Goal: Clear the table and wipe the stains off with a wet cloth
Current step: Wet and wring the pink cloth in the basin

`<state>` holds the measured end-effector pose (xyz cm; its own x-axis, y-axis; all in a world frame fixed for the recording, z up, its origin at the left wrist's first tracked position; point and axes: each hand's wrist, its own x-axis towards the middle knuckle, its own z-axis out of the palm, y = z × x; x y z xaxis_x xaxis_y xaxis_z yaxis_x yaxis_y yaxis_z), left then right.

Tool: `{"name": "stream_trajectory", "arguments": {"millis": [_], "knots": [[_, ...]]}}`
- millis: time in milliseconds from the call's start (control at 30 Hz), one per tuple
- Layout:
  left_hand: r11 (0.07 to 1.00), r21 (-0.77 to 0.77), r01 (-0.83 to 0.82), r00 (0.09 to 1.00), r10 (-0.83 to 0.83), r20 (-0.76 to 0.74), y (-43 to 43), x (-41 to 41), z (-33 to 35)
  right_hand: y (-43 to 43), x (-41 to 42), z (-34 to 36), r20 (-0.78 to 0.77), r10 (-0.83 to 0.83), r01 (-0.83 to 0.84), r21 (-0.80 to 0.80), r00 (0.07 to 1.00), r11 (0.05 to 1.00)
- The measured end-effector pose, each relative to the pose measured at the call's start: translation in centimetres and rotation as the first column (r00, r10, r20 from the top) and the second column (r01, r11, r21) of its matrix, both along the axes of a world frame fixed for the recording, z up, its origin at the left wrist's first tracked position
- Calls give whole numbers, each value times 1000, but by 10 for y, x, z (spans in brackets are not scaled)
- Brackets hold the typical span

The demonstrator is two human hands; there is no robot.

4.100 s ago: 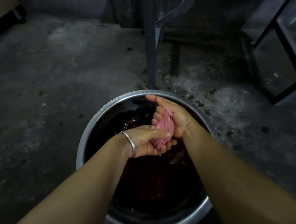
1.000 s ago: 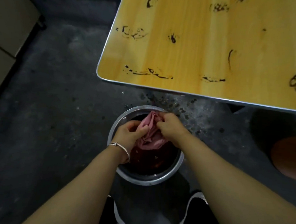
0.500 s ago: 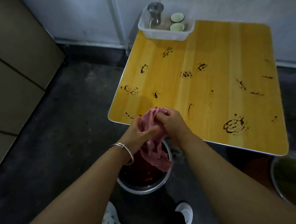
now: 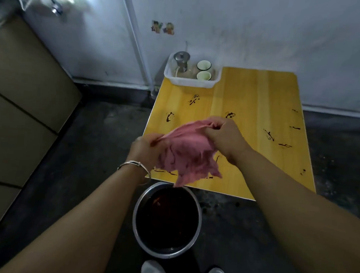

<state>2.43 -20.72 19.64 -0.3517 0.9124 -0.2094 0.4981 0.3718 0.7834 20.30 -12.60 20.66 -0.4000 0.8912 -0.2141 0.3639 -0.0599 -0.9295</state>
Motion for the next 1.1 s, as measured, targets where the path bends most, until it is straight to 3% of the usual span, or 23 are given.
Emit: {"name": "stream_trajectory", "arguments": {"millis": [67, 100, 300, 367, 500, 600, 700, 867, 967, 1100], "knots": [[988, -84, 126, 976, -139, -165, 6, -7, 11, 6, 1, 5, 145, 101, -101, -9, 984, 995], [989, -74, 124, 973, -136, -188, 9, -11, 16, 8, 1, 8, 147, 78, -76, -14, 986, 997], [987, 30, 158, 982, -154, -109, 40, -42, 32, 36, -23, 21, 130, -13, 8, 36, 991, 999], [979, -12, 203, 965, -202, -167, 47, -53, 33, 43, -30, 19, 200, -7, -8, 74, 980, 997], [975, 88, 205, 952, -178, -249, 69, -72, 29, 64, -38, 18, 172, -88, 63, 148, 981, 987], [977, 168, 129, 976, -95, -196, 88, -72, 27, 78, -41, 13, 164, -146, 110, 210, 976, 972], [984, 115, 138, 983, -122, -139, 105, -64, 17, 93, -35, 0, 250, -165, 101, 250, 954, 963], [993, 50, 107, 991, -103, -85, 133, -48, -10, 128, -19, -30, 312, -93, 37, 180, 946, 983], [995, -46, 91, 991, -95, -92, 158, -35, -31, 157, -9, -51, 262, -37, 29, 37, 964, 999], [956, -224, 189, 980, -198, -17, 187, -10, -67, 191, 19, -80, 258, 35, 2, -140, 966, 990]]}}
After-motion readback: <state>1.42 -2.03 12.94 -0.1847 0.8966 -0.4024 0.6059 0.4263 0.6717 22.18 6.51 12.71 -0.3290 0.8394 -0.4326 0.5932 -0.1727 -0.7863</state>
